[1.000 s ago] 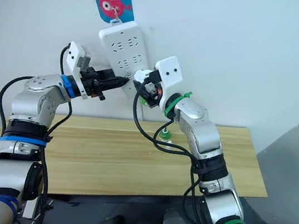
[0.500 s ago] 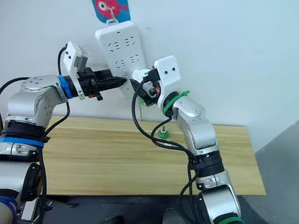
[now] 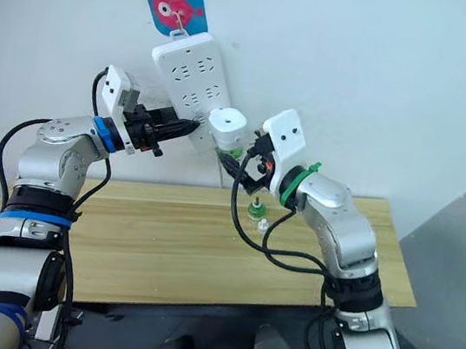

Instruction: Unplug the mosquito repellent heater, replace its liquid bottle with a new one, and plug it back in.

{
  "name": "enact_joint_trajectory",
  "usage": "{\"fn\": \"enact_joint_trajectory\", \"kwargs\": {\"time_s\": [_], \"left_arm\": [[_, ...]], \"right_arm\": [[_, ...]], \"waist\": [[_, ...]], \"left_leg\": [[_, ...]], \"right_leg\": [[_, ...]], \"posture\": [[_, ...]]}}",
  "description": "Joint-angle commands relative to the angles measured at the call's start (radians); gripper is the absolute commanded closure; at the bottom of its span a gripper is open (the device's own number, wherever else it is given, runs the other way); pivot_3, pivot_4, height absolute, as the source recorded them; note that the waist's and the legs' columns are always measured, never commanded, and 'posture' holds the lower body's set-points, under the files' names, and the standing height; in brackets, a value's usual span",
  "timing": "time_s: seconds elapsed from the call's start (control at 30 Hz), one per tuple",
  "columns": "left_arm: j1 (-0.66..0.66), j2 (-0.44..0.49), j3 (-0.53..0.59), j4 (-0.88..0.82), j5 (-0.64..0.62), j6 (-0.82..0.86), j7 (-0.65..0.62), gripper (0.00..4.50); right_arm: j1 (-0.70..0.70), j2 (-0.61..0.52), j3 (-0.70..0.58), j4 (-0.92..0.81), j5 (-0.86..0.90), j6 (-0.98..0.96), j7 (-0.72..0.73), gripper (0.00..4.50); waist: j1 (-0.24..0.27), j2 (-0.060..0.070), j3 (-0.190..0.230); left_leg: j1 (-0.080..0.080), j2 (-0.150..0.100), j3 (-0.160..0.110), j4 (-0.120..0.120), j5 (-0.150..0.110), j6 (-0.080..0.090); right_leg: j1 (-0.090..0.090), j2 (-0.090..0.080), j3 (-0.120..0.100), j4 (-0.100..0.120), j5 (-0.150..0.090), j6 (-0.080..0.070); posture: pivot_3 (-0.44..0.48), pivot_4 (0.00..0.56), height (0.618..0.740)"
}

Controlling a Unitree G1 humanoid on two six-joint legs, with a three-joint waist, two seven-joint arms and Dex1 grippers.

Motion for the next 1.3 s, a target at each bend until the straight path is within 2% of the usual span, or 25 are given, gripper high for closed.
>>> {"fn": "enact_joint_trajectory", "kwargs": {"time_s": [0.03, 0.17, 0.27, 0.4, 0.53, 0.7, 0.73, 0.8, 0.87, 0.93, 1.0, 1.13, 1.17, 1.3], "left_arm": [[-0.027, 0.056, 0.037, 0.038, 0.051, -0.062, 0.093, 1.98], [-0.018, 0.081, 0.048, 0.05, 0.061, -0.09, 0.12, 0.74], [0.012, 0.11, 0.06, 0.027, 0.06, -0.09, 0.126, 0.05], [0.106, 0.156, 0.081, -0.082, 0.042, -0.057, 0.115, 0.05], [0.321, 0.205, 0.148, -0.333, -0.019, 0.011, 0.097, 0.05], [0.622, 0.178, 0.243, -0.694, -0.098, 0.089, 0.137, 0.05], [0.727, 0.136, 0.27, -0.818, -0.121, 0.104, 0.173, 0.05], [0.915, 0.067, 0.287, -1.031, -0.145, 0.106, 0.212, 0.0], [1.019, 0.027, 0.285, -1.153, -0.164, 0.119, 0.241, 0.0], [1.139, -0.053, 0.255, -1.31, -0.17, 0.126, 0.314, 0.0], [1.203, -0.101, 0.233, -1.399, -0.166, 0.13, 0.365, 0.0], [1.241, -0.145, 0.162, -1.465, -0.111, 0.118, 0.429, 0.0], [1.241, -0.146, 0.148, -1.469, -0.107, 0.119, 0.434, 0.0], [1.236, -0.133, 0.131, -1.456, -0.089, 0.1, 0.435, 0.0]], "right_arm": [[0.006, -0.013, -0.017, -0.087, 0.04, 0.041, 0.006, 0.0], [0.015, -0.019, -0.014, -0.111, 0.055, 0.059, 0.001, 0.0], [0.02, -0.017, -0.01, -0.125, 0.063, 0.062, 0.005, 0.0], [0.028, -0.032, 0.006, -0.149, 0.074, 0.052, 0.027, 0.0], [0.044, -0.055, 0.014, -0.179, 0.087, 0.035, 0.05, 0.0], [0.068, -0.069, 0.017, -0.197, 0.086, 0.017, 0.066, 0.0], [0.073, -0.066, 0.019, -0.199, 0.087, 0.009, 0.067, 0.0], [0.082, -0.063, 0.029, -0.202, 0.085, -0.008, 0.075, 0.6], [0.089, -0.062, 0.039, -0.202, 0.078, -0.021, 0.078, 1.26], [0.098, -0.059, 0.057, -0.185, 0.062, -0.052, 0.083, 2.02], [0.099, -0.055, 0.068, -0.164, 0.05, -0.076, 0.082, 2.73], [0.068, -0.026, 0.082, -0.071, 0.009, -0.122, 0.056, 4.22], [0.059, -0.017, 0.086, -0.051, 0.001, -0.126, 0.051, 4.46], [0.031, 0.021, 0.097, 0.017, -0.03, -0.141, 0.029, 4.46]], "waist": [[-0.004, 0.0, 0.0], [0.007, 0.0, 0.0], [0.003, 0.0, 0.001], [-0.013, 0.0, 0.001], [-0.008, 0.0, 0.001], [0.035, 0.0, 0.001], [0.04, 0.0, 0.001], [0.052, 0.0, 0.001], [0.067, 0.0, 0.001], [0.087, -0.002, 0.002], [0.104, -0.002, 0.002], [0.118, -0.002, 0.002], [0.118, -0.002, 0.002], [0.117, -0.002, 0.001]], "left_leg": [[0.0, 0.0, 0.0, 0.0, 0.0, 0.0], [-0.001, 0.0, 0.0, -0.002, 0.0, 0.0], [-0.002, 0.0, 0.0, -0.001, 0.0, 0.0], [0.0, 0.002, 0.001, -0.002, 0.001, 0.001], [-0.001, 0.002, 0.001, -0.008, 0.001, 0.001], [-0.007, 0.001, 0.001, -0.015, 0.0, 0.0], [-0.007, 0.001, 0.001, -0.015, 0.0, 0.0], [-0.007, 0.001, 0.001, -0.016, -0.001, -0.002], [-0.007, 0.001, 0.003, -0.015, -0.003, -0.005], [-0.007, 0.0, 0.002, -0.015, -0.004, -0.005], [-0.005, 0.001, 0.003, -0.013, -0.003, -0.005], [-0.001, 0.001, 0.005, -0.007, -0.003, -0.005], [0.0, 0.001, 0.006, -0.005, -0.003, -0.005], [0.0, 0.001, 0.008, -0.001, -0.003, -0.005]], "right_leg": [[0.0, 0.0, 0.0, 0.0, 0.0, 0.0], [-0.002, 0.0, 0.0, 0.0, -0.001, 0.001], [-0.002, 0.0, 0.0, 0.0, 0.0, 0.0], [-0.003, 0.001, 0.0, 0.0, 0.002, -0.003], [-0.006, 0.001, 0.0, 0.0, 0.001, -0.002], [-0.013, -0.002, -0.002, -0.002, 0.001, -0.006], [-0.013, -0.002, -0.002, -0.001, 0.0, -0.006], [-0.013, -0.004, -0.002, -0.002, -0.001, -0.007], [-0.013, -0.005, -0.001, -0.003, -0.002, -0.007], [-0.013, -0.005, -0.003, -0.002, -0.004, -0.008], [-0.01, -0.005, -0.003, -0.002, -0.008, -0.009], [-0.005, -0.005, -0.002, -0.001, -0.014, -0.016], [-0.004, -0.005, -0.002, -0.001, -0.014, -0.016], [-0.003, -0.005, -0.001, -0.001, -0.013, -0.016]], "posture": [[-0.219, 0.211, 0.733], [-0.215, 0.213, 0.733], [-0.209, 0.214, 0.733], [-0.203, 0.217, 0.733], [-0.186, 0.218, 0.733], [-0.146, 0.219, 0.733], [-0.139, 0.219, 0.733], [-0.126, 0.22, 0.733], [-0.123, 0.219, 0.733], [-0.118, 0.22, 0.733], [-0.115, 0.221, 0.733], [-0.102, 0.215, 0.733], [-0.1, 0.214, 0.733], [-0.095, 0.209, 0.733]]}}
